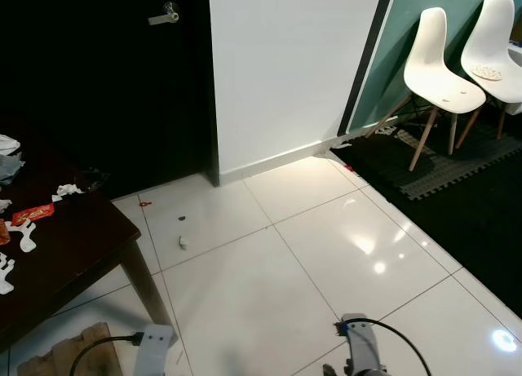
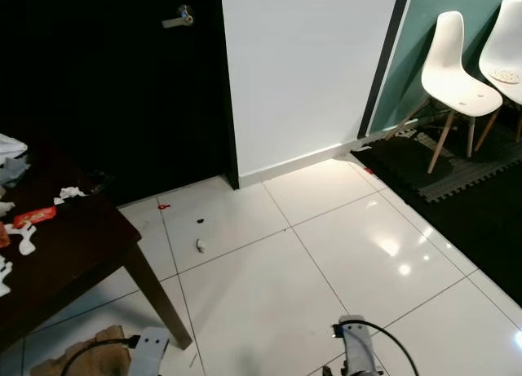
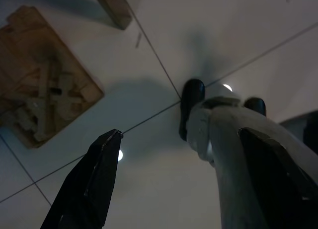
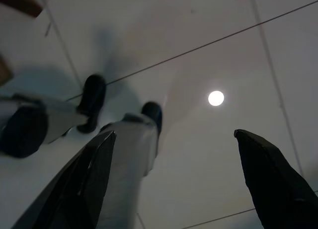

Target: Picking trash to rubbish bin

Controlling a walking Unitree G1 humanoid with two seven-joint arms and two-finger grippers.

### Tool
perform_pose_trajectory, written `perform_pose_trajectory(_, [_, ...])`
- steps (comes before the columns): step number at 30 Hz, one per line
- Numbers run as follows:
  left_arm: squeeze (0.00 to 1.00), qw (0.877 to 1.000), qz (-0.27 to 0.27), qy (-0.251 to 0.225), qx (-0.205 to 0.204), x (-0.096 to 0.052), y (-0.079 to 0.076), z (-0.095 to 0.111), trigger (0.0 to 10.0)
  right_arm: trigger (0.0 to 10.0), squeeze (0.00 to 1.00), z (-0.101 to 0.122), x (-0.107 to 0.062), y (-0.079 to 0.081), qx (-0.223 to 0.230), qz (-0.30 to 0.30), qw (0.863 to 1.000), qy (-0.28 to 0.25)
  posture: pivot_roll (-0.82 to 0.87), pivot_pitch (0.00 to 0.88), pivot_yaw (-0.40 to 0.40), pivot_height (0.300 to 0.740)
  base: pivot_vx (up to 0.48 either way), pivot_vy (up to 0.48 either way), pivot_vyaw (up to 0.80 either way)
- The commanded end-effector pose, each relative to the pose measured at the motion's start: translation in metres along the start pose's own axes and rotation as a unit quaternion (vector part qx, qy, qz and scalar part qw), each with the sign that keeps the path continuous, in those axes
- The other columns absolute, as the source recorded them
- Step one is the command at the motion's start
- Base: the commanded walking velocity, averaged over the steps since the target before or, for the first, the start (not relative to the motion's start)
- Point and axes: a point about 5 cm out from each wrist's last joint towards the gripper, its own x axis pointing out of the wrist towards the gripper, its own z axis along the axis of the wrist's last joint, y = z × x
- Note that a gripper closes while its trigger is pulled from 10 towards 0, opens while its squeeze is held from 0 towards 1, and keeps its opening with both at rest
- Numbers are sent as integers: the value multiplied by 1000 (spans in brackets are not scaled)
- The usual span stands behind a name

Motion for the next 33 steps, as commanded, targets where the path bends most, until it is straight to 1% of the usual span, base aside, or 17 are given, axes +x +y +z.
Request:
perform_pose_trajectory(1, [0,1000,8,0,-9,-1,4,0,10000,10000,0,-2,0,3,-10,5,1000,6,78,66,-23,740,0,0,0])
perform_pose_trajectory(3, [0,999,23,-7,-33,-2,12,1,10000,10000,0,4,2,12,-26,20,999,-2,114,66,-50,740,0,0,0])
perform_pose_trajectory(4, [0,999,23,-7,-33,-2,12,1,10000,10000,0,4,2,12,-26,20,999,-2,114,66,-50,740,0,0,0])
perform_pose_trajectory(7, [0,997,44,-16,-68,-6,25,0,10000,10000,0,14,5,25,-47,40,998,-11,141,80,-63,740,0,0,0])
perform_pose_trajectory(9, [0,997,44,-16,-68,-6,25,0,10000,10000,0,14,5,25,-47,40,998,-11,141,80,-63,740,0,0,0])
perform_pose_trajectory(10, [0,995,51,-22,-82,-6,29,0,10000,10000,0,17,5,27,-52,46,998,-13,149,94,-71,740,0,0,0])
perform_pose_trajectory(12, [0,987,69,-47,-138,-9,39,4,10000,10000,0,21,6,31,-75,58,995,-15,173,108,-79,740,0,0,0])
perform_pose_trajectory(13, [0,987,69,-47,-138,-9,39,4,10000,10000,0,21,6,31,-75,58,995,-15,173,108,-79,740,0,0,0])
perform_pose_trajectory(14, [0,983,75,-56,-158,-10,43,4,10000,10000,0,21,6,31,-82,59,995,-13,174,107,-77,740,0,0,0])
perform_pose_trajectory(16, [0,978,80,-61,-182,-12,45,1,10000,10000,0,17,5,27,-67,51,996,-6,170,99,-69,740,0,0,0])
perform_pose_trajectory(17, [0,978,80,-61,-184,-12,46,0,10000,10000,0,15,5,26,-60,49,997,-4,170,99,-69,740,0,0,0])
perform_pose_trajectory(20, [0,985,73,-45,-151,-12,42,-10,10000,10000,0,7,4,25,-57,52,997,4,166,85,-49,740,0,0,0])
perform_pose_trajectory(22, [0,986,72,-40,-145,-12,40,-12,10000,10000,0,5,4,25,-59,54,997,5,166,85,-49,740,0,0,0])
perform_pose_trajectory(24, [0,988,67,-29,-135,-12,37,-17,10000,10000,0,0,3,21,-49,50,997,13,170,87,-42,740,0,0,772])
perform_pose_trajectory(27, [0,991,52,-39,-116,-11,33,-11,10000,10000,0,-3,3,21,-56,52,997,19,172,94,-43,740,0,0,775])
perform_pose_trajectory(30, [0,991,51,-43,-115,-10,33,-9,10000,10000,0,-2,3,22,-66,56,996,19,173,88,-39,740,0,0,775])
perform_pose_trajectory(33, [0,992,53,-46,-103,-10,32,-6,10000,10000,0,1,3,23,-56,53,997,16,168,78,-31,740,0,0,775])
